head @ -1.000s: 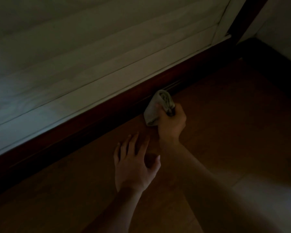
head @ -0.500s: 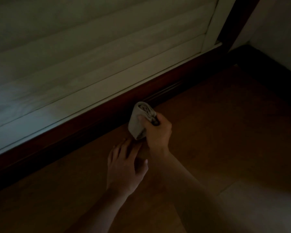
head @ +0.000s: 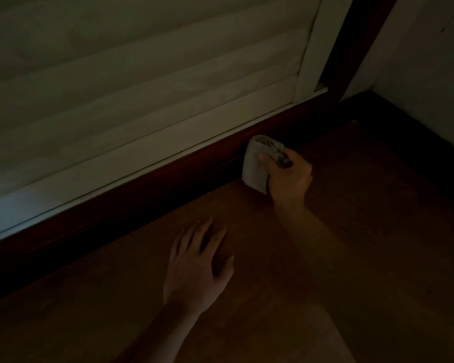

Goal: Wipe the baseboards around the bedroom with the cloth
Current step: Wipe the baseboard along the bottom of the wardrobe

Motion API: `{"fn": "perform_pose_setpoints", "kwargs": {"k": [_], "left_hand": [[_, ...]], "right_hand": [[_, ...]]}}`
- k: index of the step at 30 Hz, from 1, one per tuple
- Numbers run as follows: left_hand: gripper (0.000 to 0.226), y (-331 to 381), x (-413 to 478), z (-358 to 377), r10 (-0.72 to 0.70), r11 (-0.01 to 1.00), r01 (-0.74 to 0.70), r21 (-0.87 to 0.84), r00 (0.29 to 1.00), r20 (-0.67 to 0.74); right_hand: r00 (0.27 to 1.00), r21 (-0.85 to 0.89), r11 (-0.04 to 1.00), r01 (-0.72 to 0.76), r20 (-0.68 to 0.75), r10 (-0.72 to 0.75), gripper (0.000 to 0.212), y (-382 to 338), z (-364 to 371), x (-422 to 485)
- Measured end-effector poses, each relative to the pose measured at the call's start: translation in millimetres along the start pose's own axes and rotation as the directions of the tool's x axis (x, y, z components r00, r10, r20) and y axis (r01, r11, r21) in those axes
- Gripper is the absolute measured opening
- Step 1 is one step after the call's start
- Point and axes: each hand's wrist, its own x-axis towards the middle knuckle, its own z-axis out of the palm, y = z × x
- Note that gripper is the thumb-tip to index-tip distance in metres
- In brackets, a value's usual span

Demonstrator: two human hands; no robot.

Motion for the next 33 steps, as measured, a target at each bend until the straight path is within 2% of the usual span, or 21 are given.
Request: {"fn": "perform_pose_setpoints", "kwargs": {"k": [3, 5, 10, 14, 19, 25, 33], "left_hand": [[0.064, 0, 0, 1, 0.006, 1.0, -0.006, 0.011, 1.0, 0.013], [0.064, 0, 1, -1, -0.011, 1.0, 0.01, 0.027, 0.999, 0.038], [0.061, 2, -1, -3, 0.006, 0.999, -0.006, 0.039, 1.0, -0.006], [0.063, 2, -1, -1, -0.008, 0.999, 0.007, 0.051, 1.0, 0.01], [0.061, 2, 1, -3, 0.005, 0.999, -0.005, 0.052, 1.0, 0.014], [0.064, 1, 3, 0, 0.003, 0.997, -0.007, 0.075, 0.999, 0.049], [0.064, 2, 3, 2, -0.004, 0.996, 0.0, 0.089, 0.999, 0.042]], "right_hand": [[0.995, 0.051, 0.998, -0.025, -0.092, 0.03, 0.038, 3, -5, 10], [0.995, 0.041, 0.999, -0.031, -0.093, 0.035, 0.038, 2, 1, 0], [0.986, -0.011, 1.0, 0.028, 0.166, -0.026, 0.028, 13, 32, -55], [0.98, 0.018, 1.0, 0.022, 0.199, -0.025, 0.026, 14, 45, -74], [0.998, -0.039, 0.998, -0.051, -0.035, 0.05, 0.028, 16, 22, -26], [0.983, -0.031, 0.997, -0.067, -0.173, 0.061, 0.036, 7, -11, 26], [0.924, -0.04, 0.993, -0.113, -0.372, 0.09, 0.031, 9, -6, 32]]}}
